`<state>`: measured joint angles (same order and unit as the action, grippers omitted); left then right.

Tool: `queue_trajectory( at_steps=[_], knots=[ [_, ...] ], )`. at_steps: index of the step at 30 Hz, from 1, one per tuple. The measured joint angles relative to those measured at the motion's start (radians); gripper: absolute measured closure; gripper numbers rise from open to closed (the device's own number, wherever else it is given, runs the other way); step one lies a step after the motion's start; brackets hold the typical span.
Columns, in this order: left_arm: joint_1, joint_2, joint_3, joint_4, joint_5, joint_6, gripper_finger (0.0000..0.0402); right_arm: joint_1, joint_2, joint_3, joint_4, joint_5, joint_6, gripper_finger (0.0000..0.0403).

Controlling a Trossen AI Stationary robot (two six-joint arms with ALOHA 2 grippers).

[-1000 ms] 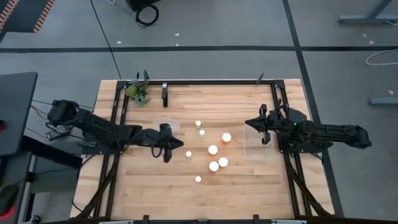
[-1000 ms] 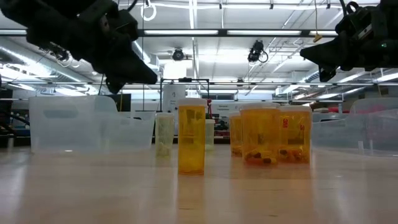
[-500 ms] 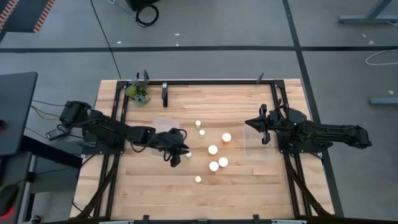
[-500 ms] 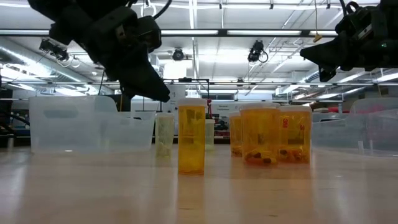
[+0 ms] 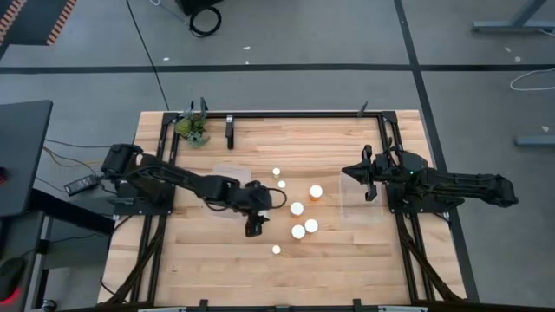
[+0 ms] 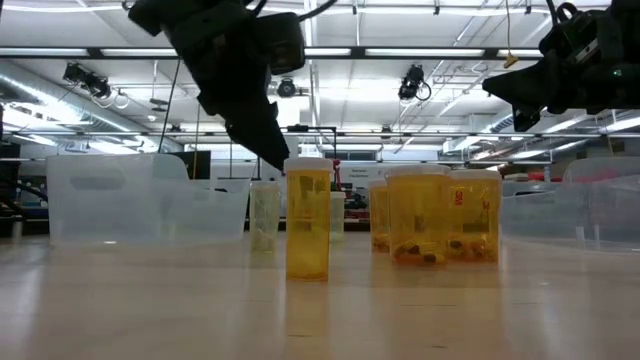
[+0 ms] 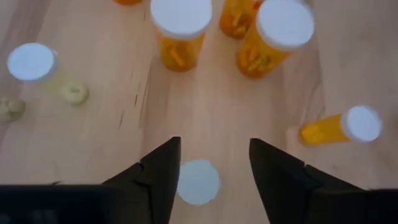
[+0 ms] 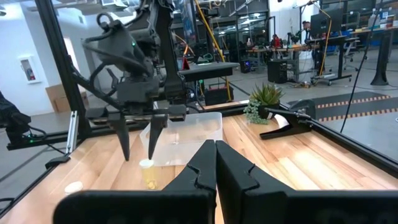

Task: Pick and place medicine bottles into bin by pill shape (circle, oval)
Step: Put the yellow tablet bottle into the left transparent bin

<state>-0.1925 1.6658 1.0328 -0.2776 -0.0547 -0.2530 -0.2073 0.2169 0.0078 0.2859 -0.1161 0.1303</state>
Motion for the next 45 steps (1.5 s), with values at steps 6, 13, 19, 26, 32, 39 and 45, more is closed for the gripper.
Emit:
queue_trajectory(
  at_steps=[6, 13, 19, 26, 32, 39, 45],
  knots=[
    [0.0, 0.113, 0.165, -0.197, 0.015, 0.06, 0.0175, 0.0, 0.0, 0.0, 0.0, 0.0, 0.0, 0.0393],
    [0.011, 0.237, 0.292, -0.361, 0.055, 0.106, 0.0174, 0.0, 0.002, 0.0, -0.008, 0.0, 0.0, 0.0393],
    [0.02, 0.283, 0.32, -0.413, 0.059, 0.127, 0.0174, 0.0, 0.005, 0.0, -0.008, 0.0, 0.0, 0.0393],
    [0.023, 0.296, 0.322, -0.427, 0.06, 0.14, 0.0186, 0.0, 0.01, 0.0, -0.01, 0.0, 0.0, 0.0393],
    [0.023, 0.299, 0.321, -0.433, 0.06, 0.146, 0.0216, 0.0, 0.012, 0.0, -0.011, 0.0, 0.0, 0.0393],
    [0.023, 0.299, 0.321, -0.433, 0.058, 0.154, 0.0251, 0.0, 0.012, 0.0, -0.01, 0.0, 0.0, 0.0393],
    [0.022, 0.299, 0.321, -0.434, 0.056, 0.153, 0.0278, 0.0, 0.012, 0.0, -0.01, 0.0, 0.0, 0.0393]
  ],
)
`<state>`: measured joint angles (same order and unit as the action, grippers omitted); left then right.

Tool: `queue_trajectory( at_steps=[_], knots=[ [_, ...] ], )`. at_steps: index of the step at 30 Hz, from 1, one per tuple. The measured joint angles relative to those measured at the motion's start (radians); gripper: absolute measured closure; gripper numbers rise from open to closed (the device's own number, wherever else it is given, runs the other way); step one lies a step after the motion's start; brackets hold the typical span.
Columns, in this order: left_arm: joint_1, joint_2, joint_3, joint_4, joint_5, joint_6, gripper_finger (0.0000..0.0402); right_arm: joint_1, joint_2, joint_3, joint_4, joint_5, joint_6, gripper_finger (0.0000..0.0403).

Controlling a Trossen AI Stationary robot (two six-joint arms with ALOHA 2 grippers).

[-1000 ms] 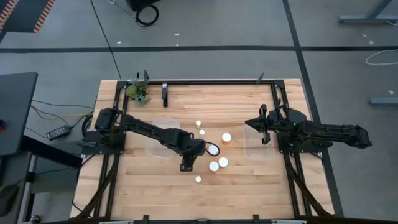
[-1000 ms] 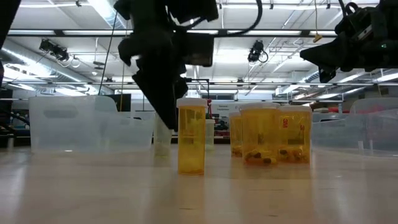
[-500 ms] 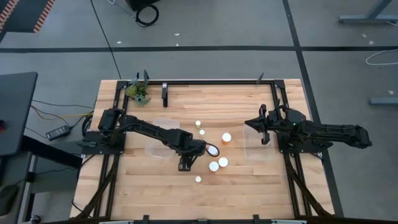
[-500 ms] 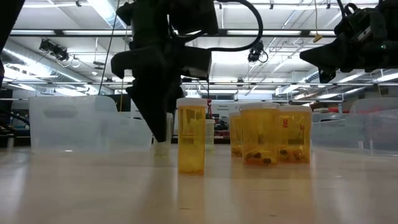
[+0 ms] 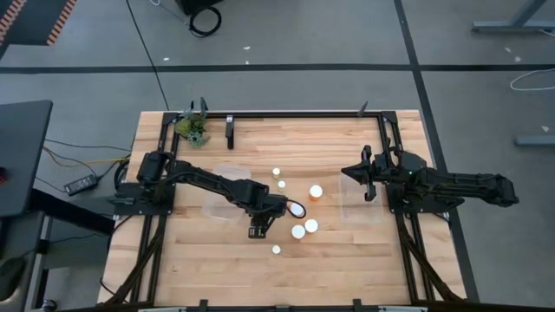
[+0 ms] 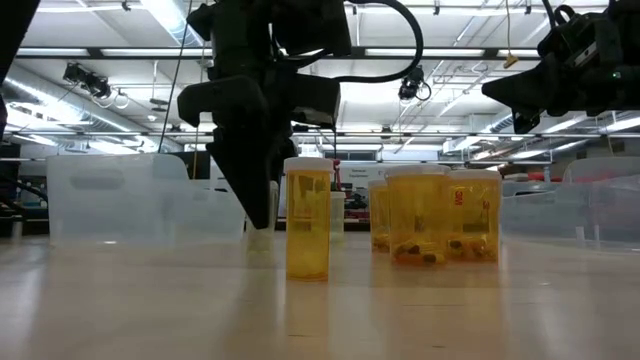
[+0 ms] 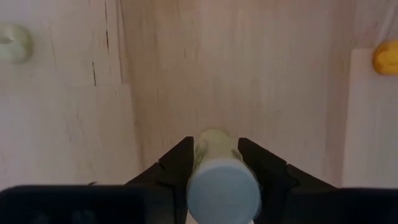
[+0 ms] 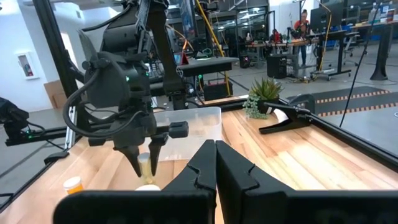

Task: Pick and place medicine bottles into bin by pill shape (circle, oval)
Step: Put the yellow tablet bottle into the left transparent bin

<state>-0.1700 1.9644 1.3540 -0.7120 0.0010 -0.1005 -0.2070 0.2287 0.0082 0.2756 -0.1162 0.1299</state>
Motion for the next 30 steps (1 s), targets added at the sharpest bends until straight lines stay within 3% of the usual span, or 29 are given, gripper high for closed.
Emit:
queue_trajectory(
  at_steps=[17, 30],
  knots=[
    [0.0, -0.022, 0.008, -0.037, -0.025, 0.008, 0.0283, 0.0, 0.0, 0.0, 0.0, 0.0, 0.0, 0.0393],
    [0.006, -0.142, 0.008, -0.084, -0.082, 0.011, 0.0282, 0.0, 0.002, 0.0, 0.0, 0.0, 0.0, 0.0393]
  ],
)
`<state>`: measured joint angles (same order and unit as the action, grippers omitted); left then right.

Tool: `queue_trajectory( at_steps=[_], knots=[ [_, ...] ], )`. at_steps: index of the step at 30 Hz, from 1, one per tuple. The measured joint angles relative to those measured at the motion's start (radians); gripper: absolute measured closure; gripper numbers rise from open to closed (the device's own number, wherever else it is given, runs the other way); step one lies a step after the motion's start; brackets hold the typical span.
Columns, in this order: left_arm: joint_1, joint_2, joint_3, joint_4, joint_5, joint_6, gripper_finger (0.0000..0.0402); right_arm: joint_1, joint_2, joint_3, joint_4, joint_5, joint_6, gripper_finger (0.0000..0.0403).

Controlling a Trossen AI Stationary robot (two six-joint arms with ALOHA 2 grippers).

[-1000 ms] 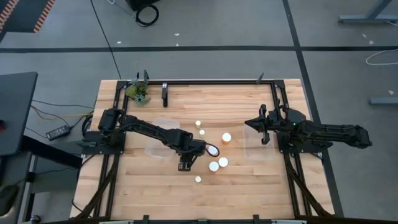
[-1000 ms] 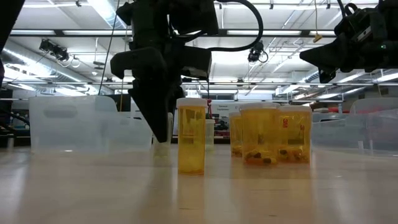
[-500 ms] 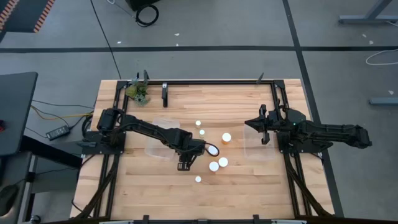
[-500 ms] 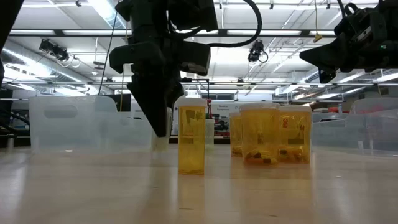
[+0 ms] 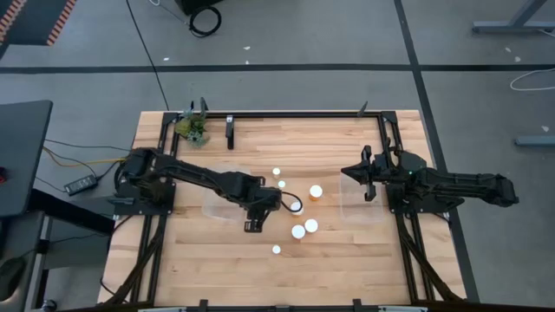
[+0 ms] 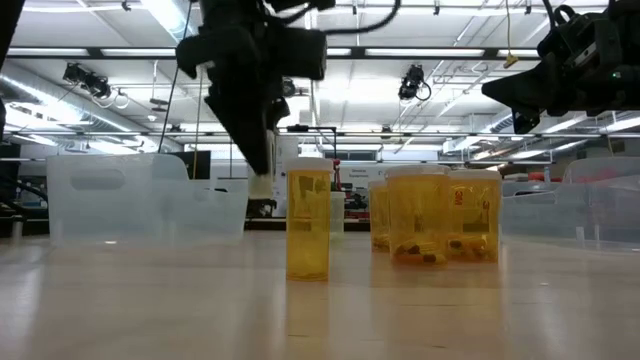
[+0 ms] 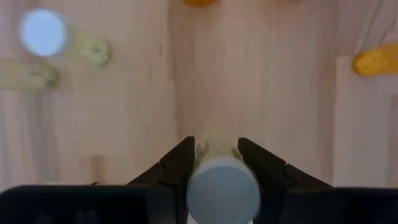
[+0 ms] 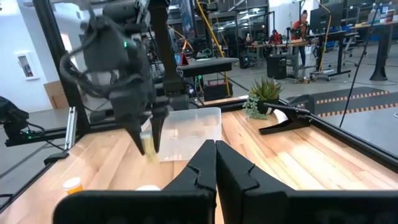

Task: Pick and place medicine bottles into bin by pill shape (circle, oval)
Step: Put the yellow tablet bottle into the left transparent bin

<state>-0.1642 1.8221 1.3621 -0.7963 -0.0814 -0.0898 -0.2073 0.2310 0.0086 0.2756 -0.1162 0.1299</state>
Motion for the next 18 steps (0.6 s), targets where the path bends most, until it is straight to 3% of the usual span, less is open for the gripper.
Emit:
queue_trajectory(
  at_steps=[18],
  knots=[
    [0.055, -0.128, 0.0, -0.125, -0.041, 0.008, 0.0279, 0.0, 0.005, 0.0, -0.013, 0.0, 0.0, 0.0393]
  ],
)
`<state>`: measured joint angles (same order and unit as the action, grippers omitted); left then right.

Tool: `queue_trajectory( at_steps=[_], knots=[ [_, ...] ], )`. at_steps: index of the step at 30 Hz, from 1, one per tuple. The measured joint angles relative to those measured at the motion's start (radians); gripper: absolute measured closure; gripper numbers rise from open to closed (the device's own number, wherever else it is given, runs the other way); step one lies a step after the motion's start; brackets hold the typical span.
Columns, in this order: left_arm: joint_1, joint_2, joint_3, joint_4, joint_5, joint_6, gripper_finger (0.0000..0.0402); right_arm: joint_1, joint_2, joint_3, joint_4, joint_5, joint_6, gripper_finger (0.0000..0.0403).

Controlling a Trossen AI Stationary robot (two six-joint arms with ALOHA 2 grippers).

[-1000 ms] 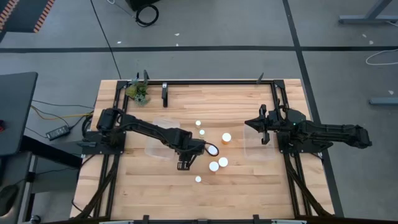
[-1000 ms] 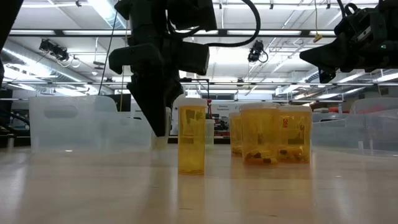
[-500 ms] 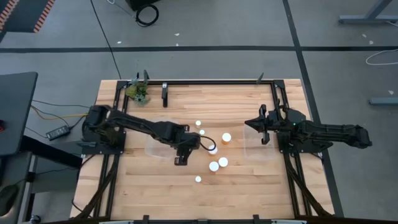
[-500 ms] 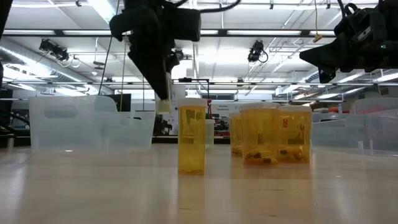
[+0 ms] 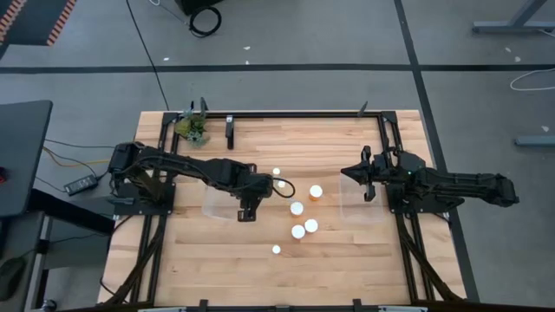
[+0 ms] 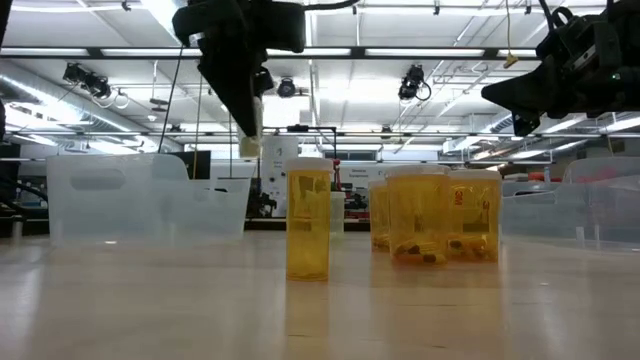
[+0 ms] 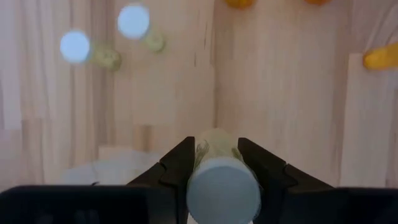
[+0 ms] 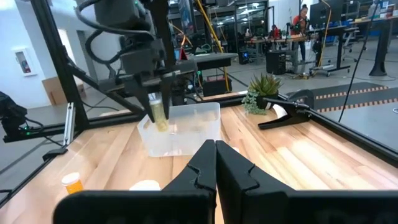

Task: Pick and place medicine bottles into bin by pill shape (circle, oval)
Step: Put the yellow tablet bottle into the left transparent bin

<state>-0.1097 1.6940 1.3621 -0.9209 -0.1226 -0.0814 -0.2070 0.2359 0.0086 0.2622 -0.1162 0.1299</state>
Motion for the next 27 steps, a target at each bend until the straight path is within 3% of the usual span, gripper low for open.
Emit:
queue_trajectory(
  at_steps=[10, 27],
  knots=[
    [0.037, -0.016, -0.003, -0.089, -0.065, 0.003, 0.0281, 0.0, 0.002, 0.0, -0.019, 0.0, 0.0, 0.0393],
    [0.164, -0.016, -0.21, -0.056, -0.093, 0.002, 0.028, 0.0, 0.002, 0.0, -0.021, 0.0, 0.0, 0.0393]
  ],
)
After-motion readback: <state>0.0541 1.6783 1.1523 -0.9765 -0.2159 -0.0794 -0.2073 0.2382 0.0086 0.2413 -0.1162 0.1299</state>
